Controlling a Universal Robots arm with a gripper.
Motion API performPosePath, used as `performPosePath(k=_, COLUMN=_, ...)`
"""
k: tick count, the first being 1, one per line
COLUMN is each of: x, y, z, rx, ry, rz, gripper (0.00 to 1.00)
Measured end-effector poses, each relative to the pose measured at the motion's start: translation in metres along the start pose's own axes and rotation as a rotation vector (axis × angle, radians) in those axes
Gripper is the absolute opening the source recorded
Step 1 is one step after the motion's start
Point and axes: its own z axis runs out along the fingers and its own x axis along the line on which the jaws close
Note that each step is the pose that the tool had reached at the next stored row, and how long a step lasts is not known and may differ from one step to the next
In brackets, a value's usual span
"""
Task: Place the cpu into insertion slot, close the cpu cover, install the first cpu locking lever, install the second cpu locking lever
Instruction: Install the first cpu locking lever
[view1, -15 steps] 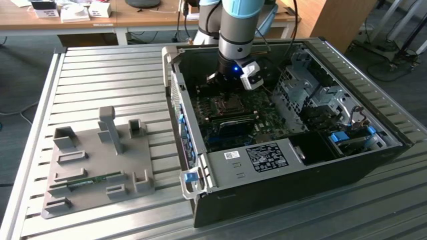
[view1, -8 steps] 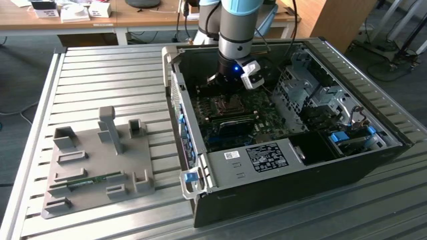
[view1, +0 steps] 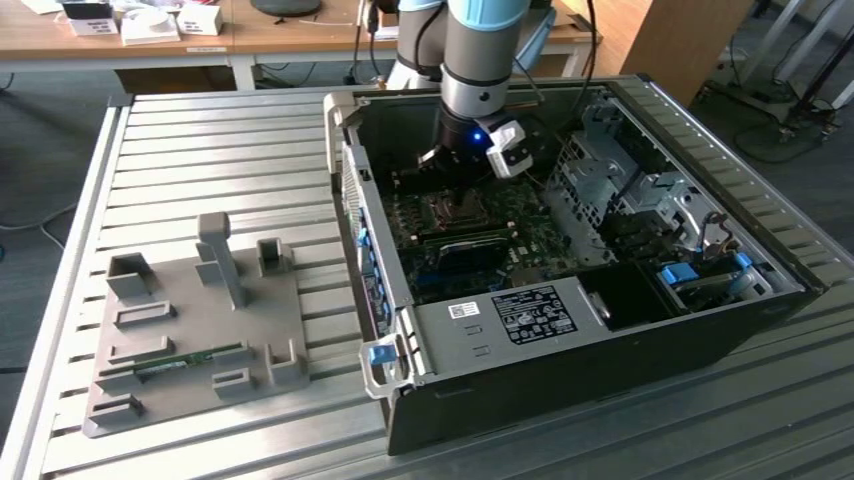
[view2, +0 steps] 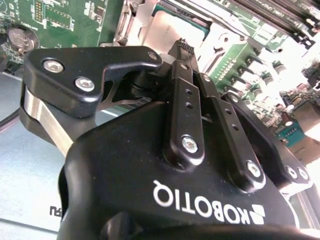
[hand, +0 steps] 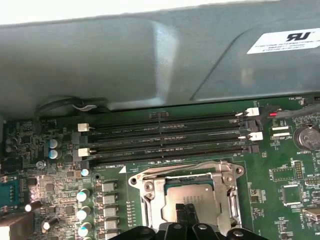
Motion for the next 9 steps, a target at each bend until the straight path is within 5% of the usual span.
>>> performPosePath(k=9, x=-0.0032, y=0.0003, z=0.0011, rx=-0.0049, ry=0.0051, rz=-0.064, gripper=0.11)
